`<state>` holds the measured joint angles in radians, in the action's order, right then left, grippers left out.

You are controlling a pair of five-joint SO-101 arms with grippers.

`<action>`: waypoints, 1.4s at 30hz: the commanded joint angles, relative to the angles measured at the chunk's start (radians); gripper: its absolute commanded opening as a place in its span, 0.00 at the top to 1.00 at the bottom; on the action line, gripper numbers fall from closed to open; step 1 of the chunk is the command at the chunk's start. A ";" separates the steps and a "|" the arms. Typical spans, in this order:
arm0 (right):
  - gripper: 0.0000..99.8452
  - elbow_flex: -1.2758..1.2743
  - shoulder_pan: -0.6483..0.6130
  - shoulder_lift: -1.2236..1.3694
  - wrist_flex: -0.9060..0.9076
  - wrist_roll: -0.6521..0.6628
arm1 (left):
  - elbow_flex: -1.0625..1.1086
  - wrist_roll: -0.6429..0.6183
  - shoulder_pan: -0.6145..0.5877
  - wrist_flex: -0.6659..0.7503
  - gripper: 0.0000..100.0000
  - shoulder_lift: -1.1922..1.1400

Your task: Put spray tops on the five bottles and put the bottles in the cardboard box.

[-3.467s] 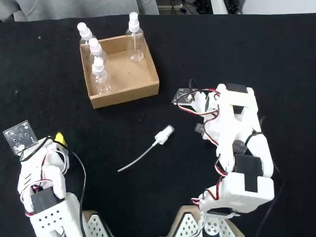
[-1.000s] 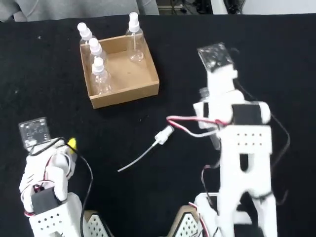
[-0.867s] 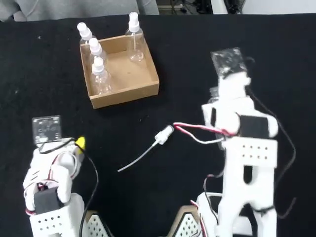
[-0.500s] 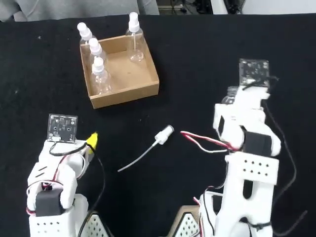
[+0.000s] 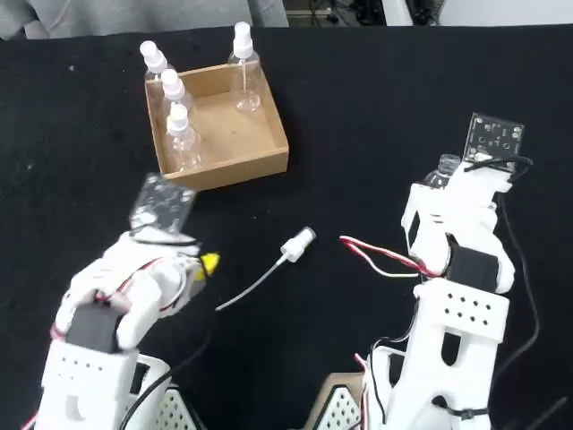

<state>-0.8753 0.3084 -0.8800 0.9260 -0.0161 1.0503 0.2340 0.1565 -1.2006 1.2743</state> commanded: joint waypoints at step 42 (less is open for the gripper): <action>0.85 0.005 0.083 -0.045 -0.041 -0.011 | -1.029 0.005 0.364 -0.005 0.76 -1.505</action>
<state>-0.8753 0.3682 -0.8800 0.9091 -0.0222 0.1082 0.2340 0.5125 -1.1976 -0.2033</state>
